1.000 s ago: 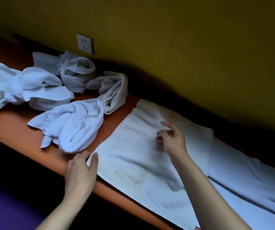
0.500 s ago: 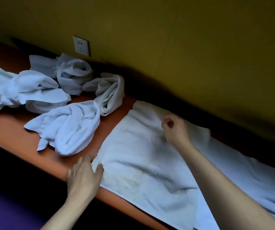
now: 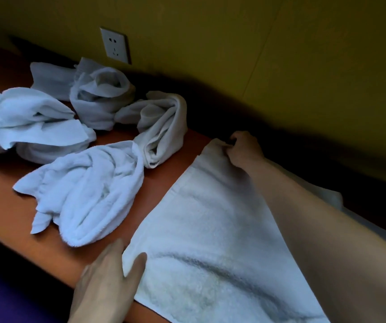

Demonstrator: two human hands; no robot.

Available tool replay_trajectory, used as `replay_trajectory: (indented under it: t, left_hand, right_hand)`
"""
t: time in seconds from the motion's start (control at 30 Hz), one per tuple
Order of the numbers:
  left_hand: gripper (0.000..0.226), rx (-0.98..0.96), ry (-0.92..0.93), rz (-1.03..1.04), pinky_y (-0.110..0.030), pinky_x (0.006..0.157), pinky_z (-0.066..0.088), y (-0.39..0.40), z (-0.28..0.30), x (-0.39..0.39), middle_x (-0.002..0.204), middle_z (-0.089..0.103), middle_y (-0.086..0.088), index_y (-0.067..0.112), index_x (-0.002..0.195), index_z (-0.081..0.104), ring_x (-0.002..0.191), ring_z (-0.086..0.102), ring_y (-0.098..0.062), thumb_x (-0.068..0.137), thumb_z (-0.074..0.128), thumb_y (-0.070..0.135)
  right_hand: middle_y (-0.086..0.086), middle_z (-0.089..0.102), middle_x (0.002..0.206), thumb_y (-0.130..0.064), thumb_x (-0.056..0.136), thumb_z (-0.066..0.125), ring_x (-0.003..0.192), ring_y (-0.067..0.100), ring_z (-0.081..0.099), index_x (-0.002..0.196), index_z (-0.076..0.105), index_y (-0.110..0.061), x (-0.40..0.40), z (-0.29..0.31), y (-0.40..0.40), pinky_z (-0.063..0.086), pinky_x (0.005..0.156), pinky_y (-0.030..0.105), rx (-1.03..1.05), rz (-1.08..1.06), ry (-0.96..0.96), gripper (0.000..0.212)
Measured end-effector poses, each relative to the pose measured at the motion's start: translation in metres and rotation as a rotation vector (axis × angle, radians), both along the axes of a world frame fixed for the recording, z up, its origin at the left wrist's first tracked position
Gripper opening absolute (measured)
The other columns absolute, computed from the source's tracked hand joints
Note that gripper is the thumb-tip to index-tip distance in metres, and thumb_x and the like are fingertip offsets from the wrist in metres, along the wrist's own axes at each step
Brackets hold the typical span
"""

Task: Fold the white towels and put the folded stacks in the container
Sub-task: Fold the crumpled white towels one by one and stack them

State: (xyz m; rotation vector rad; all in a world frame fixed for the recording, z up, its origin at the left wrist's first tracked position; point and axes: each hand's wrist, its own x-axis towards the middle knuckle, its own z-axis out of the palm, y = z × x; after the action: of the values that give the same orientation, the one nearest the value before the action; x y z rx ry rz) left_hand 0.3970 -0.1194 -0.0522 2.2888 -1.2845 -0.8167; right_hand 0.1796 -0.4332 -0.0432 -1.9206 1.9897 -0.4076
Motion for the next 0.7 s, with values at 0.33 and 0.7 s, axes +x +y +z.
replay_trajectory:
  t: [0.33,0.7]
  left_hand:
    - [0.033,0.016,-0.036,-0.039,-0.039,0.075,0.044,-0.001,0.005,0.000,0.084,0.057,0.005,0.022,0.080,0.040,0.095,0.063,-0.026,0.089,0.056,0.050]
    - [0.045,0.044,-0.067,-0.045,-0.048,0.100,0.045,-0.002,0.000,-0.003,0.126,0.065,-0.020,0.007,0.123,0.058,0.119,0.058,-0.040,0.093,0.061,0.040]
  right_hand:
    - [0.003,0.054,0.120,-0.021,0.093,0.060,0.099,0.018,0.058,0.122,0.057,-0.025,-0.037,0.002,0.059,0.045,0.081,0.027,-0.135,-0.052,-0.324,0.029]
    - [0.004,0.057,0.095,-0.038,0.084,0.072,0.094,0.033,0.059,0.105,0.055,-0.020,-0.120,0.007,0.369,0.045,0.086,0.047,-0.222,-0.451,-0.091,0.032]
